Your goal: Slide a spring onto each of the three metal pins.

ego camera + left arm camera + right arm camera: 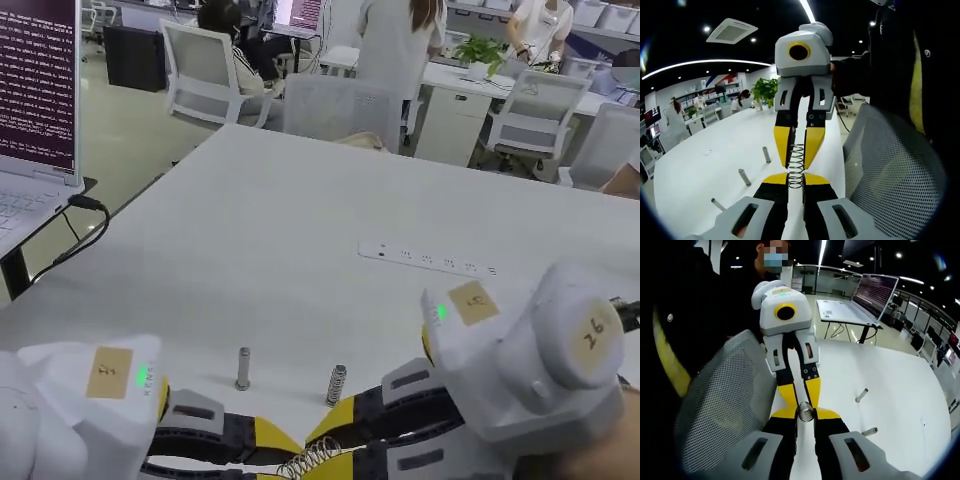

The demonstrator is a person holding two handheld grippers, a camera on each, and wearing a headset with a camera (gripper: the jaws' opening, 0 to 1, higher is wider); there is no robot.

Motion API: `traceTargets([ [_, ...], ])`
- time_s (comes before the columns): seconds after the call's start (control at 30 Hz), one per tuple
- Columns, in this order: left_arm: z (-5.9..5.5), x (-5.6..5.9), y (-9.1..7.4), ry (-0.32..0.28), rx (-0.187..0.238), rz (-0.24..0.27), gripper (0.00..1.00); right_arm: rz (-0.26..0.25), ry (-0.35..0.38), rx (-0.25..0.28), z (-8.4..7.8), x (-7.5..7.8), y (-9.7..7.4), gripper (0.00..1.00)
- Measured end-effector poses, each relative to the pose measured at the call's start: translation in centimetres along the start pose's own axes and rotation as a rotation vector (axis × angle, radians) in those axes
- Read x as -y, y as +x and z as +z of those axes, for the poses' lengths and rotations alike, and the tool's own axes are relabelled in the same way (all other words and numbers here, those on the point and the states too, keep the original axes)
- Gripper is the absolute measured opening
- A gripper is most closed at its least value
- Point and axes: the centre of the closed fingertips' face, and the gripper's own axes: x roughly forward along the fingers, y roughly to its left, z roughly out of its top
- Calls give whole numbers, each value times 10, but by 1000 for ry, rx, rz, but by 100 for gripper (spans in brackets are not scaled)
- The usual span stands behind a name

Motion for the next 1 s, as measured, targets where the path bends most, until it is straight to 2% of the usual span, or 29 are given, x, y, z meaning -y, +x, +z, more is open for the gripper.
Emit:
traceTargets([
  [0.33,-1,-2,-1,-4,-1,10,2,24,-54,-60,-1,0,5,9],
  [1.0,0,-7,-3,-8,3,37,3,50,-91,-125,1,4,5,8],
])
